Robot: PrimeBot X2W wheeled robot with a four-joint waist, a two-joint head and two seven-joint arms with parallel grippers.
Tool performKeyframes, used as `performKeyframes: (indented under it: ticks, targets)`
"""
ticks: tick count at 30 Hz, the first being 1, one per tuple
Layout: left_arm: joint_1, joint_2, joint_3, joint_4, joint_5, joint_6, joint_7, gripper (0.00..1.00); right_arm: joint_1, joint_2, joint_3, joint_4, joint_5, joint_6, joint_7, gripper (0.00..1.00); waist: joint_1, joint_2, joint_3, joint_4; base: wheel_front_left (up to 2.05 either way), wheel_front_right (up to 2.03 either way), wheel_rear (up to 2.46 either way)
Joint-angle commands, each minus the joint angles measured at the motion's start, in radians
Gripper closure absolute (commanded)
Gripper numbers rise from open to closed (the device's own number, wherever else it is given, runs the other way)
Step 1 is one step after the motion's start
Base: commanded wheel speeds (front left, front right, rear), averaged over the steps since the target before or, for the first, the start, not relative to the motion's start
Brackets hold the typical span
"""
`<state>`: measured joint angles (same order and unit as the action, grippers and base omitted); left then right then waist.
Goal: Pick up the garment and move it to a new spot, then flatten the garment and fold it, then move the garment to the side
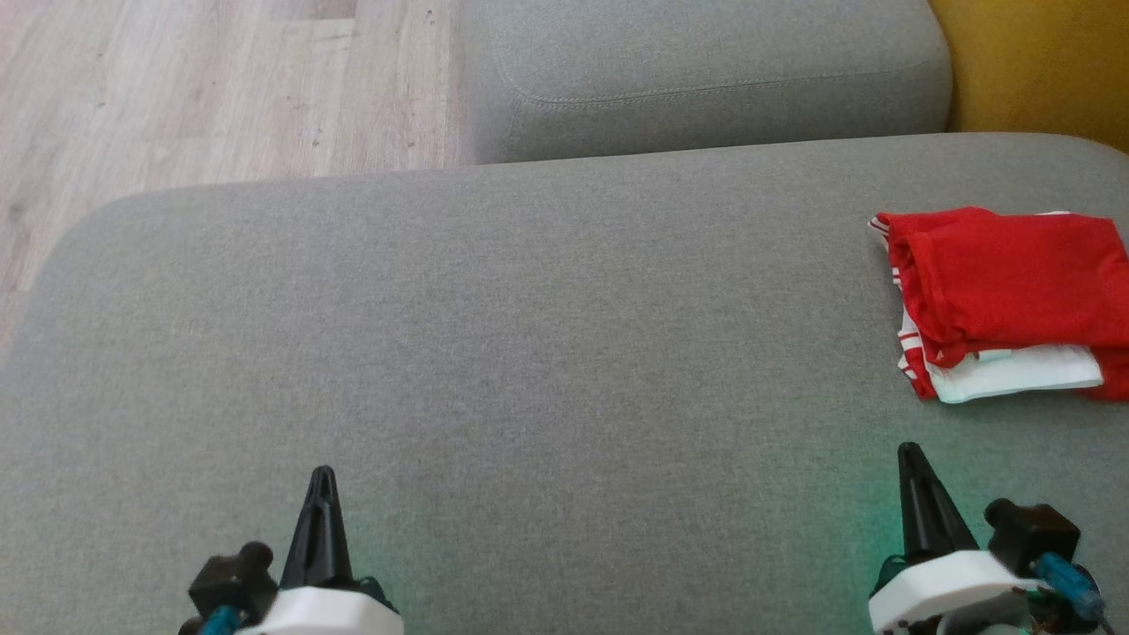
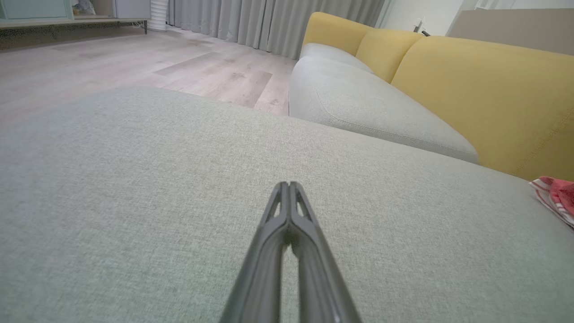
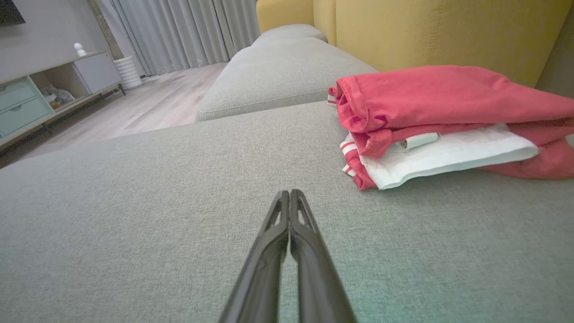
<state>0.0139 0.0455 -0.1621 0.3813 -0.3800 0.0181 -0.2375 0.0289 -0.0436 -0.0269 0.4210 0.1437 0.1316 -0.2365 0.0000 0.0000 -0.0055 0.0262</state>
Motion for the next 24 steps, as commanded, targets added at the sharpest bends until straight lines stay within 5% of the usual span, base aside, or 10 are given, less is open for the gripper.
performKeyframes:
  ticks: [1,24]
  targets:
    - [-0.045,0.000,0.010,-0.034,-0.022,-0.004,0.003,1.00,-0.044,-0.001,-0.005,-0.034,0.028,0.000,0.005,1.00,0.0000,0.0000,0.000,0.000,0.00,0.00,0.00]
    - [-0.059,0.001,0.062,-0.055,-0.262,-0.033,0.071,1.00,-0.060,-0.002,-0.019,-0.065,0.314,0.000,0.072,1.00,0.0000,0.0000,0.002,-0.005,0.00,0.00,0.00]
